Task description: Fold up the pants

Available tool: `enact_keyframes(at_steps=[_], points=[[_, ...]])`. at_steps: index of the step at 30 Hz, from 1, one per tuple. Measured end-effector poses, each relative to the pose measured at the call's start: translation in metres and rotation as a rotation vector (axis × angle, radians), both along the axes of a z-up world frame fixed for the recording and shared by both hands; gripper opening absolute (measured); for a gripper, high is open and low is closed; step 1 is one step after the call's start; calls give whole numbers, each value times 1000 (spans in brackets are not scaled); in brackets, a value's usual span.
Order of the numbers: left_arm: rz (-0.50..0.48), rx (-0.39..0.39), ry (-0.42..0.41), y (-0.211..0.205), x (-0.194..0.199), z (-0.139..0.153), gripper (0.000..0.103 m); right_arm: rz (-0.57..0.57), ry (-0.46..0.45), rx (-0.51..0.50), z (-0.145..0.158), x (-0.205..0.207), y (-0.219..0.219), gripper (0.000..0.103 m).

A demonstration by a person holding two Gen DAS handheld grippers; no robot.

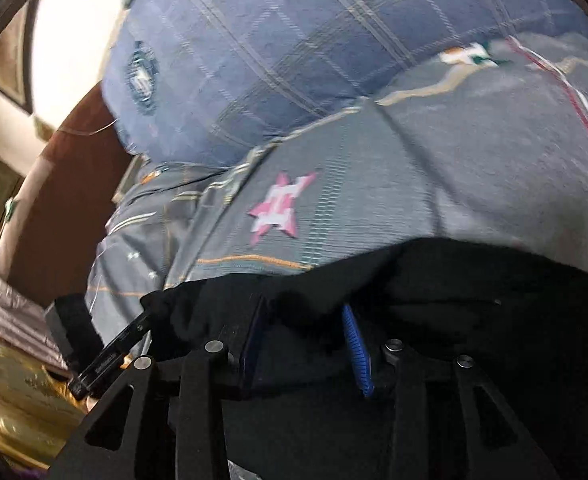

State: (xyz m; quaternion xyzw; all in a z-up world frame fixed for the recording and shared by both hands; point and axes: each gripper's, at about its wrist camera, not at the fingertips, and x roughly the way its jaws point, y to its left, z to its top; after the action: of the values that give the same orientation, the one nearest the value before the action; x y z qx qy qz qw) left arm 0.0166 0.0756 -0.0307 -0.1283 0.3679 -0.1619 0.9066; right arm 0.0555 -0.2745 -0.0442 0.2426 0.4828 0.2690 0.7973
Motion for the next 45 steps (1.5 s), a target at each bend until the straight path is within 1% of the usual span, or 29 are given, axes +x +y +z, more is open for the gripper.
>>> enact_keyframes(at_steps=[2,3,4,7,9,12,14,16,17,20,21,22,23,24,25,26,28,29,30,32,34,35,36,37,39,41,43,44,45], points=[[6,-6,-7,-1,3,2,20,6,-34,-66,2,2,10,25],[8,-8,-8,-1,6,2,20,8,-47,-116,1,4,16,7],[11,-8,-6,-1,9,2,19,-1,-45,-137,0,7,17,4],[23,-11,-12,0,16,4,18,-43,-57,-126,0,16,14,3],[39,-12,-24,3,21,6,17,-65,-67,-93,3,24,10,3],[88,-32,-32,12,29,7,16,-93,-42,33,-1,36,0,3],[132,-56,-33,20,34,6,16,-118,-10,101,-8,45,-5,8],[167,-100,-20,27,39,3,16,-150,27,137,-18,54,-9,8],[181,-107,-19,29,41,1,16,-158,48,154,-24,58,-10,8],[218,-82,-62,30,40,5,14,-182,78,164,-30,64,-15,10],[229,-82,-76,32,39,7,13,-189,71,168,-28,63,-18,16],[257,-69,-99,35,37,9,13,-201,61,167,-25,63,-22,28],[279,-59,-112,38,37,11,10,-216,45,171,-21,62,-26,36],[313,-48,-129,43,36,12,3,-235,22,182,-16,60,-32,44],[339,-49,-138,49,35,13,3,-253,-9,182,-10,57,-37,45],[356,-60,-137,55,35,13,3,-253,-33,164,-3,55,-40,45],[368,-79,-136,62,34,13,3,-165,-37,106,7,51,-29,44],[343,-83,-134,60,34,14,3,-106,-41,65,11,48,-17,44],[301,-83,-127,55,34,16,3,-65,-56,-7,15,43,-4,44],[235,-70,-124,42,30,17,3,8,-72,-107,15,37,18,44],[147,-32,-138,23,23,20,4,25,-57,-175,9,36,30,38],[102,11,-141,11,20,21,6,18,-61,-218,5,37,35,32],[80,43,-145,2,18,20,15,14,-64,-250,2,37,37,7],[52,74,-151,-8,17,20,20,-1,-65,-287,0,39,39,4],[1,101,-132,-23,17,14,46,-59,-92,-275,-1,41,32,4],[-28,113,-81,-35,22,7,50,-95,-126,-289,0,44,31,4],[-16,160,-20,-43,30,-3,51,-122,-102,-278,-10,53,29,4],[1,172,7,-44,34,-8,51,-135,-83,-263,-16,57,27,4],[13,166,19,-42,37,-11,51,-155,-91,-232,-19,58,24,3]])
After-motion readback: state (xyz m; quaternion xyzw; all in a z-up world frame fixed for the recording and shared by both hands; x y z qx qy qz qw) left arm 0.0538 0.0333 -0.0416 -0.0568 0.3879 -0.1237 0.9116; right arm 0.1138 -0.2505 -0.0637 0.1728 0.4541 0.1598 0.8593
